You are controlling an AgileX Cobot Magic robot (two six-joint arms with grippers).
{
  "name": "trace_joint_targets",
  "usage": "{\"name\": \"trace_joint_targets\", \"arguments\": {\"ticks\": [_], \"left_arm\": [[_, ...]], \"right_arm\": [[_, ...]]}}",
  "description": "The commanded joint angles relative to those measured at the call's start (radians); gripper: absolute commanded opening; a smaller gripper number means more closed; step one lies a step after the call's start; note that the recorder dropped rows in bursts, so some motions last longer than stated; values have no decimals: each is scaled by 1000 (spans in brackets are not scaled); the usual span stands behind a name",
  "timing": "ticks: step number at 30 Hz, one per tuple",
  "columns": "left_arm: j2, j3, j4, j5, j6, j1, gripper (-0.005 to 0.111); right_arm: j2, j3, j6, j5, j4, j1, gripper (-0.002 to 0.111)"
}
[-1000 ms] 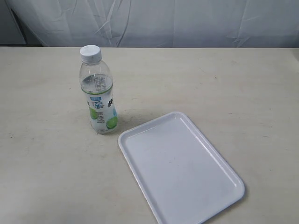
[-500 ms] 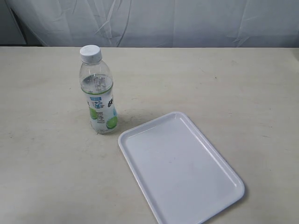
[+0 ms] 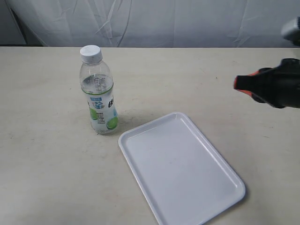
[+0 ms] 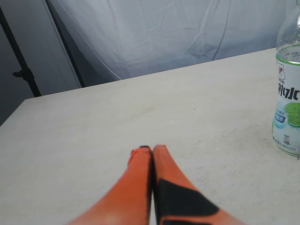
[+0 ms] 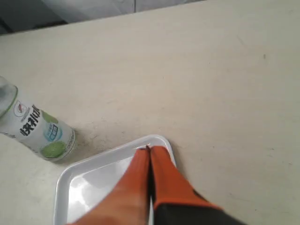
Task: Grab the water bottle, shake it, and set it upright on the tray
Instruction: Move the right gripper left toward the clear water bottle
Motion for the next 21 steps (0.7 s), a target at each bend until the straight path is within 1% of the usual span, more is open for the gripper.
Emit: {"name": "trace_joint_targets", "arguments": {"ticks": [1, 4, 6, 9, 13, 21], "left_arm": [[-5, 4, -2, -10, -3, 0, 0], [-5, 4, -2, -10, -3, 0, 0], [-5, 4, -2, -10, -3, 0, 0], [-5, 4, -2, -10, -3, 0, 0], [-5, 4, -2, -10, -3, 0, 0], [-5, 4, -2, -10, -3, 0, 0]], "right_arm": [[188, -121, -12, 256, -10, 218, -1], [289, -192, -12, 430, -10, 361, -1], [352, -246, -27, 461, -32, 441, -1], [425, -311, -49, 463, -70, 517, -1], [503, -375, -49, 464, -70, 579, -1], [547, -394, -45, 402, -70, 638, -1]]}}
